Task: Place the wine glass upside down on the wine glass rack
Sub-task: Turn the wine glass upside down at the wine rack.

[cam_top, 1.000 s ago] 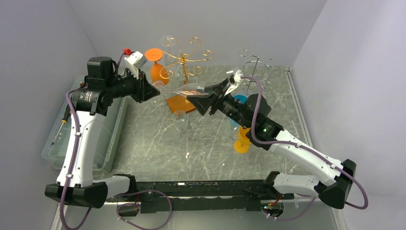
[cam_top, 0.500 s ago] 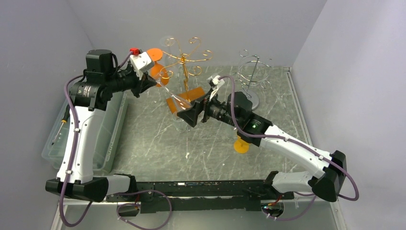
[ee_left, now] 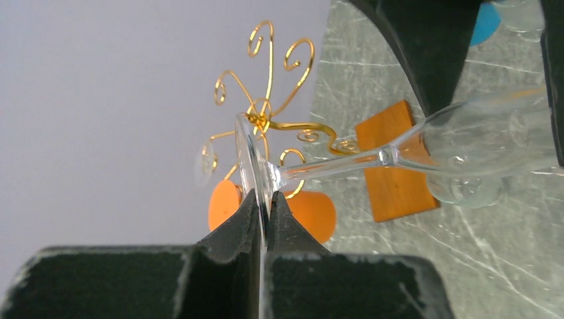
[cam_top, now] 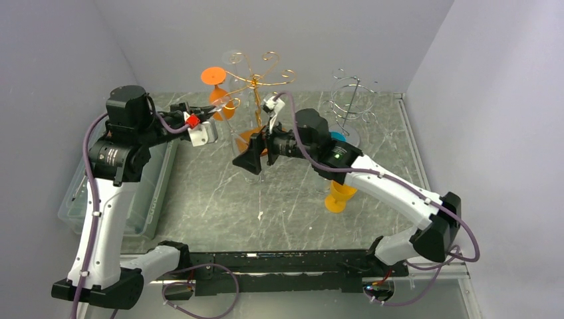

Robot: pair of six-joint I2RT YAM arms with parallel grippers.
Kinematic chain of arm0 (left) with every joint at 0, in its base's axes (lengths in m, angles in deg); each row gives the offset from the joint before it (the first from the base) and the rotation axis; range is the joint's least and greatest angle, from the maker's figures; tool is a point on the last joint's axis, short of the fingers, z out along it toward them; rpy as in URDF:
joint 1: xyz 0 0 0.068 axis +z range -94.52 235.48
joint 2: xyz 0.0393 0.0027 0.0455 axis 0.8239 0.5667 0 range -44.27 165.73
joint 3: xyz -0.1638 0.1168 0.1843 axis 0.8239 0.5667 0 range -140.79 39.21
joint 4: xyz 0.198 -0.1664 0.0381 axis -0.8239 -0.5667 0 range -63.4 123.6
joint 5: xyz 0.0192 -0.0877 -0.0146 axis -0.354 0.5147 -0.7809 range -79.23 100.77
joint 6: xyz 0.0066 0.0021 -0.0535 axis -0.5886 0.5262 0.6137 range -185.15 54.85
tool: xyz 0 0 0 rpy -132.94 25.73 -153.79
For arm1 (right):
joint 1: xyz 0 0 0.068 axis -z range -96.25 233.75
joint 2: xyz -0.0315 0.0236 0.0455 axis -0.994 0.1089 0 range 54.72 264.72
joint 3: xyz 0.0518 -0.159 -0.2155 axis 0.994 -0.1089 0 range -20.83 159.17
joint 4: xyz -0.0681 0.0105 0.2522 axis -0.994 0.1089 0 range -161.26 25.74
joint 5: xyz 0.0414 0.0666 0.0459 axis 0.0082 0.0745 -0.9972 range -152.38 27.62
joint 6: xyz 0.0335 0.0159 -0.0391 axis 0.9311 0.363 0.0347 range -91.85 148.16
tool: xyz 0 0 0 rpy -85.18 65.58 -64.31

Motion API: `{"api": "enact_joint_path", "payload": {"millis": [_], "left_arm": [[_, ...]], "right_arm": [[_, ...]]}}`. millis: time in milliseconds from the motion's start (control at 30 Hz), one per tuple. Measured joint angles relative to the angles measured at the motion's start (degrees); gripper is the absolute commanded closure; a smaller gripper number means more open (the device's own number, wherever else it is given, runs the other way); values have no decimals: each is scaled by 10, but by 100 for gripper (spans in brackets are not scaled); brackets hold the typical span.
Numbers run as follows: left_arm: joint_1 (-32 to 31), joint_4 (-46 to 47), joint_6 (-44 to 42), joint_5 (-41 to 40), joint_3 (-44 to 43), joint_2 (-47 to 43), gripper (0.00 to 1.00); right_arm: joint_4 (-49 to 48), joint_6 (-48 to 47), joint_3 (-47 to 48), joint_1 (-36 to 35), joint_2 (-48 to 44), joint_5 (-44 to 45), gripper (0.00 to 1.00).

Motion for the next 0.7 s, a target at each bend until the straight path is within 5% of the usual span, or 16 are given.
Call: {"api": "enact_joint_path", "payload": {"millis": [100,367,500,700], "left_arm": [[-3,19,-32,9,2,-5,100],[-5,25,-75,23,3,-5,100],[-11,27,-80,24,5,-4,90],[-21,46,-87,23,8,-3,87]], "right_arm": [[12,-11,10,0,31,-27,2],[12,-38,-14,0,43,-27,30],[-43,-48,-70,0,18,11,41],[-111,-68,-107,-2,11,51,45]]}}
